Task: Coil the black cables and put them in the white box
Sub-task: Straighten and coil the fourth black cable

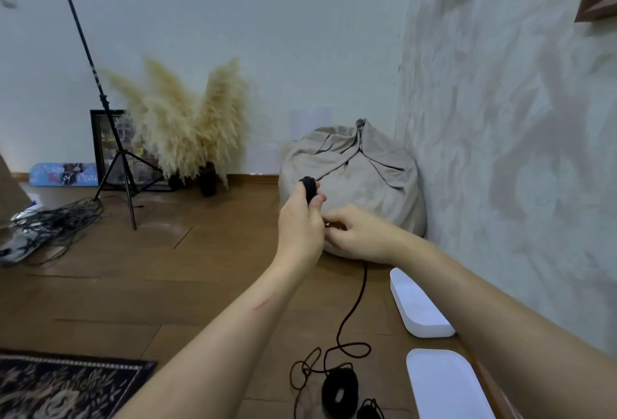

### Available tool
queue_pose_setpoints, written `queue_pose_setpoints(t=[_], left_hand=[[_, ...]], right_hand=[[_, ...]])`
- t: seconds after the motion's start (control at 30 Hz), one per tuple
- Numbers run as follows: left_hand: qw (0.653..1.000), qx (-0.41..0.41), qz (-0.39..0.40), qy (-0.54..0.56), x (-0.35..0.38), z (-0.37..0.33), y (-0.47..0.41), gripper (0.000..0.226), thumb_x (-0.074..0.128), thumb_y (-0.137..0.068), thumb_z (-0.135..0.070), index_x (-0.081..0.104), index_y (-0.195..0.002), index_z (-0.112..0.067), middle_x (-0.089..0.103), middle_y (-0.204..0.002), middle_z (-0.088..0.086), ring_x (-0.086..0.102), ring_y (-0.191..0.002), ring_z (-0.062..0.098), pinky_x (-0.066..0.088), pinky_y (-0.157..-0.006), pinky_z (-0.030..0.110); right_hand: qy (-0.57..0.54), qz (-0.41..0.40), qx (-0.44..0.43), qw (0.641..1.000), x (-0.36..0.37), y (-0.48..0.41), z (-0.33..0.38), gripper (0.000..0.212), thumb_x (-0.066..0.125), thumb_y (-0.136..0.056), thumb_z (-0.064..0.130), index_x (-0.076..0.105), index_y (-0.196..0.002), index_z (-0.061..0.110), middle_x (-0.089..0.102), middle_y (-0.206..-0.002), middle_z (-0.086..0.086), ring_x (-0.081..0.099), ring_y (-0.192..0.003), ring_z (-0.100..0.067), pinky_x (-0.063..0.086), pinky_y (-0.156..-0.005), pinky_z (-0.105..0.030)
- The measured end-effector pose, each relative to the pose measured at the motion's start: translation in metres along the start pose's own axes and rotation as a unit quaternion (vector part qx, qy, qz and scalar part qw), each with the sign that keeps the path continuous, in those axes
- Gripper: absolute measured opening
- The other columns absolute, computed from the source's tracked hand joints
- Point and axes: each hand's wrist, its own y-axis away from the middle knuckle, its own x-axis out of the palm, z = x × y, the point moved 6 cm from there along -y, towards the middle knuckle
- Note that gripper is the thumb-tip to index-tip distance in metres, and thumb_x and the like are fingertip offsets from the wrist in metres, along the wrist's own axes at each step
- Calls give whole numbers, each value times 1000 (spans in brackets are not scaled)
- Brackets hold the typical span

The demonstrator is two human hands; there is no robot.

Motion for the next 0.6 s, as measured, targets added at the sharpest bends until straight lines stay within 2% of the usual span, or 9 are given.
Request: queue_pose_setpoints(t=[0.07,0.1,0.17,0.23,0.27,0.37,0.47,0.53,0.6], left_hand=[[999,-2,42,-21,5,4,2,19,44,-107,-14,59,-118,-10,67,-110,1,62,-100,15,47,-79,14],[997,2,70,-33,9,6,3,20,41,-108,-17,58,-115,-11,67,-107,0,62,-97,14,47,-78,16],[991,14,126,-46,13,6,6,22,38,-110,-23,58,-105,-15,64,-100,-8,60,-91,1,45,-79,22],[984,21,172,-43,15,1,11,25,36,-111,-25,58,-101,-20,61,-94,-12,56,-87,-11,40,-77,14],[981,19,190,-37,17,-1,13,26,35,-111,-25,59,-101,-20,61,-93,-12,56,-87,-12,41,-79,13],[973,11,231,-9,20,-5,14,28,36,-110,-26,62,-113,-14,62,-100,-10,60,-103,5,45,-96,29],[969,26,246,-19,25,-12,20,21,42,-108,-25,58,-119,-16,62,-103,-8,59,-105,12,46,-95,32],[975,34,218,-23,23,-16,22,19,42,-108,-26,58,-116,-18,65,-102,-2,62,-101,15,49,-92,35],[982,33,183,-31,18,-16,21,21,40,-109,-26,60,-112,-17,66,-98,1,63,-97,17,51,-90,40]], right_hand=[[28,3,-11,1000,-9,3,1,38,52,-96,6,50,-65,28,51,-59,10,45,-53,-4,31,-56,-19],[21,-1,-12,1000,-15,5,0,35,54,-97,6,56,-68,25,53,-61,10,47,-54,-1,33,-58,-17],[-2,-23,-1,1000,-32,8,-5,22,58,-98,11,67,-78,11,57,-63,7,48,-55,1,35,-58,-15],[-10,-40,8,999,-45,11,-8,20,63,-97,19,72,-83,9,59,-63,6,47,-55,0,35,-57,-15],[-17,-44,12,999,-49,13,-9,21,63,-97,23,73,-82,11,58,-62,8,46,-55,0,34,-57,-15],[-87,-94,54,990,-57,19,-17,32,64,-96,33,71,-75,11,51,-54,12,40,-52,-4,32,-51,-16],[-192,-132,99,967,-57,18,-21,40,62,-97,40,64,-72,9,44,-48,15,35,-46,-3,27,-44,-15],[-211,-120,89,966,-53,17,-14,38,61,-98,38,60,-72,11,45,-49,14,35,-46,-2,27,-46,-17],[-234,-95,68,965,-53,17,-11,33,60,-100,32,66,-80,6,46,-54,13,35,-50,-3,27,-49,-19]])
